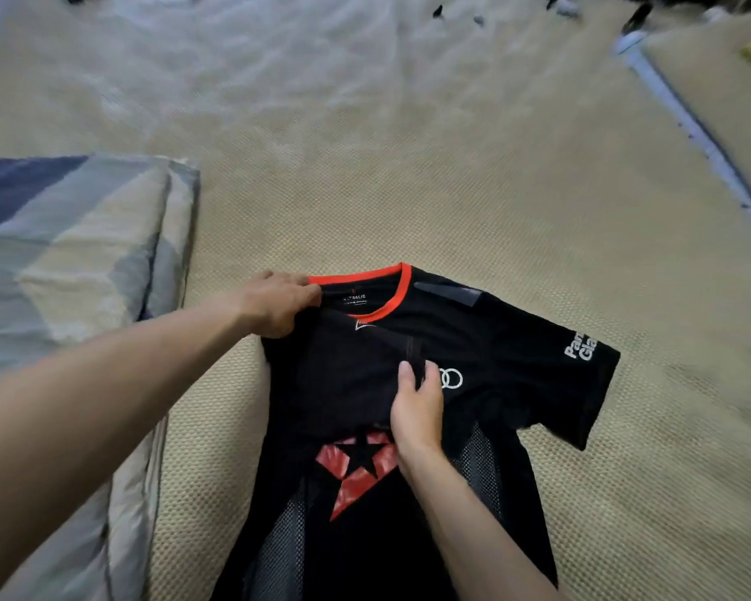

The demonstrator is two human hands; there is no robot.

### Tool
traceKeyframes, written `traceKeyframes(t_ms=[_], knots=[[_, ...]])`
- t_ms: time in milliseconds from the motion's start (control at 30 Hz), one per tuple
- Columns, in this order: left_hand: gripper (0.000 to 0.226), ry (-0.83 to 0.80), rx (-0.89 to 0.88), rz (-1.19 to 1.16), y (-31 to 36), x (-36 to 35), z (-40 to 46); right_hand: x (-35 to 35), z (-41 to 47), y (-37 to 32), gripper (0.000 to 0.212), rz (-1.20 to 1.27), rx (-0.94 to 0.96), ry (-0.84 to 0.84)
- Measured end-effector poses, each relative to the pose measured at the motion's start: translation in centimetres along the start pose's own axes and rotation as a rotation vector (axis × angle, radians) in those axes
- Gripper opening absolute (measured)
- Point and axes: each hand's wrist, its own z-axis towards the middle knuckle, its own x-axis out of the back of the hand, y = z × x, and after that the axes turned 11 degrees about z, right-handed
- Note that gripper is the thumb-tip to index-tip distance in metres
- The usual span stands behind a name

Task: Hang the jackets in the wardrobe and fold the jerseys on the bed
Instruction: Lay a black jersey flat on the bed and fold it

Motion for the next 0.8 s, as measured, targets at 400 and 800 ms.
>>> traceKeyframes(t_ms=[400, 800], knots=[[0.019, 0.086, -0.003, -0.533, -0.2, 3.1, 3.0, 3.5, 2.2, -1.2, 0.041, 0.063, -0.04, -0.107], [0.038, 0.201, -0.111, -0.658, 10.5, 11.8, 8.6, 19.4, 6.0, -6.2, 0.029, -0.213, 0.099, 0.201]])
